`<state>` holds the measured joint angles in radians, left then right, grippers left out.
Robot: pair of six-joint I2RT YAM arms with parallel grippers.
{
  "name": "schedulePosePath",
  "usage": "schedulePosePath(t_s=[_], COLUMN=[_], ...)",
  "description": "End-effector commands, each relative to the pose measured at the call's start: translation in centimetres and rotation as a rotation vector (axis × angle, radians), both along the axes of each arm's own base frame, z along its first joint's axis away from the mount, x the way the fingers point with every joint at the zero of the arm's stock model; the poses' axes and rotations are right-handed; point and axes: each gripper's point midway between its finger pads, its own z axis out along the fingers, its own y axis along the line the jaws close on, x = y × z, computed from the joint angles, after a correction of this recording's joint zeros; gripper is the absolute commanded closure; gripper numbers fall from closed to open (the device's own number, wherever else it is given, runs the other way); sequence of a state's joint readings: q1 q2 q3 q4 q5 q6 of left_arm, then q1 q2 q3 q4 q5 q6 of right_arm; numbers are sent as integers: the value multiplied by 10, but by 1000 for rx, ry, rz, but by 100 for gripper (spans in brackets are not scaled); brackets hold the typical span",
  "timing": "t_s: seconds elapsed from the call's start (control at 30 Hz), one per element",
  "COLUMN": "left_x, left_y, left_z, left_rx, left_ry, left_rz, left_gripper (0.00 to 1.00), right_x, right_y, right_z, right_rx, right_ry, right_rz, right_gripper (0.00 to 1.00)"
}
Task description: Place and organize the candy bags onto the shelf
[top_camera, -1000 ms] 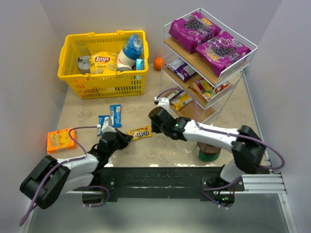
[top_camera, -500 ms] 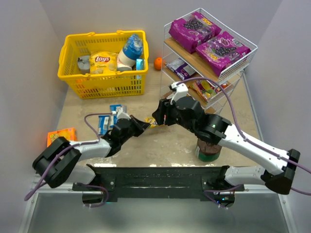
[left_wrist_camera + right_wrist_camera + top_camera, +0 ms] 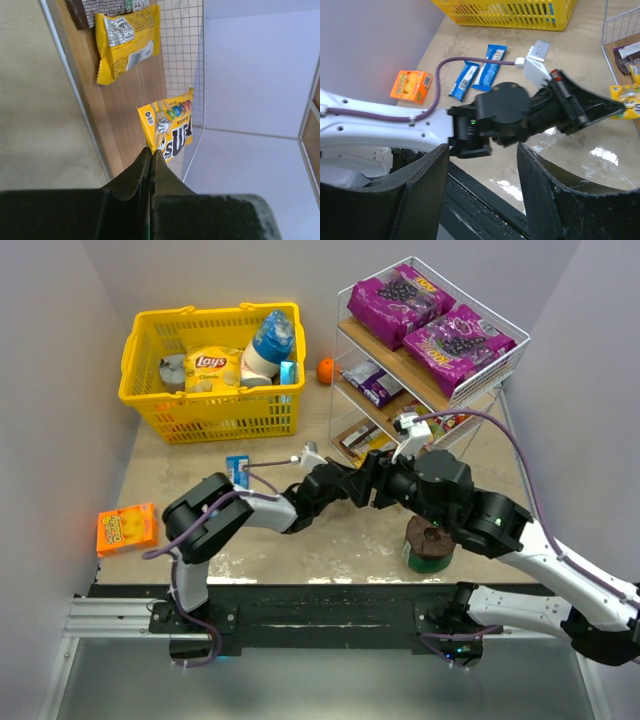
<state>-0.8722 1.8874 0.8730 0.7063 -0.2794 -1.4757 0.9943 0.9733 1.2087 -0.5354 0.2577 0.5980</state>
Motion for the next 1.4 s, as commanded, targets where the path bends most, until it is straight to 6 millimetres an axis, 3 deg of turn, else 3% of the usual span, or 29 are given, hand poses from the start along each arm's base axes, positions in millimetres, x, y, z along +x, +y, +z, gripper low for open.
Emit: schedulePosePath(t_s=[0.0,0.07,0.13,0.17,0.23,0.3,0.77,1.0,1.1,1.13,1.23,1.37], left_x=[32,38,44,47,53,58,55,52,49,47,43,33], left_y=[-33,-43,-47,-52,-52,-55,-48,-51,-50,-52,-55,-55], left_z=[30,32,16,22,7,6,-41,-52,-50,-48,-38,-34], left_rx=[-130,-145,-136,-155,-134,-157,-87,-79,-64,-60,-50,-14], left_ry=[-29,-29,3,3,31,44,121,147,149,146,133,183], left_rz=[120,140,177,187,223,254,303,293,298,293,288,274], left_gripper=[100,100,100,100,100,100,100,100,89,79,62,50], right_x=[-12,-14,-17,-17,-19,-19,-18,-18,-17,-16,-14,-9], right_y=[-13,-17,-21,-23,-26,-30,-37,-38,-38,-38,-40,-46], right_z=[-3,-2,-2,-4,-5,-8,-10,-13,-13,-14,-13,-2], right_rx=[9,14,16,13,11,5,-10,-15,-14,-15,-24,-20], right_ry=[19,18,19,22,24,26,26,29,31,32,25,-1], right_rz=[4,2,-1,-3,-8,-20,-42,-50,-55,-57,-73,-107], right_gripper=[40,40,40,39,39,39,39,39,39,39,39,39])
